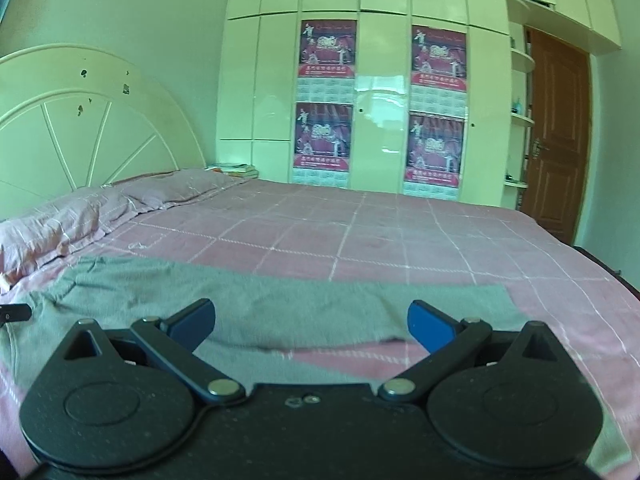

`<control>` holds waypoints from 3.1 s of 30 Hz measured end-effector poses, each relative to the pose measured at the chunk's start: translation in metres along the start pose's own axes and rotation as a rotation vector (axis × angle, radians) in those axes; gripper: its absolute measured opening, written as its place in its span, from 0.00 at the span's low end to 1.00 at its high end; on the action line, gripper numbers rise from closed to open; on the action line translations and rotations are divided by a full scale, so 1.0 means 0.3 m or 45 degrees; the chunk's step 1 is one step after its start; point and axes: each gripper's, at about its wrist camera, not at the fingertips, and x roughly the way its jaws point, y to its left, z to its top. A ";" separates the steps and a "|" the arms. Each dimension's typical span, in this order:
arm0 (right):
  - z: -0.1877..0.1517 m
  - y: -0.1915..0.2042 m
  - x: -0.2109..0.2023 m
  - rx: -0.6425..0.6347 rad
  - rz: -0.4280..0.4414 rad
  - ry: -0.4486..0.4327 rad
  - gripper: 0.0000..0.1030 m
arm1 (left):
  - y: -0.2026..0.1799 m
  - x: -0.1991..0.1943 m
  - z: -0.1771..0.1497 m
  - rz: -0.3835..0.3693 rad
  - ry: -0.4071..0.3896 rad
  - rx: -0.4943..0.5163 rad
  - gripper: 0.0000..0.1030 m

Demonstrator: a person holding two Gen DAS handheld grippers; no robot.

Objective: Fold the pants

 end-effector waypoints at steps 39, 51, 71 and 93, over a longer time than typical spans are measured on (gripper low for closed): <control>0.007 0.105 1.260 -0.476 0.395 0.580 0.52 | 0.552 1.041 0.075 -0.426 0.313 -0.138 0.25; 0.158 0.114 0.969 -0.508 0.358 0.392 0.00 | 0.525 0.823 0.182 -0.409 0.015 -0.007 0.16; -0.180 0.147 0.117 -0.390 0.270 0.262 0.51 | 0.410 0.073 -0.160 -0.152 0.094 -0.198 0.71; -0.399 -0.206 0.405 1.027 0.138 0.358 0.47 | 0.342 0.139 -0.302 -0.298 0.096 -1.245 0.70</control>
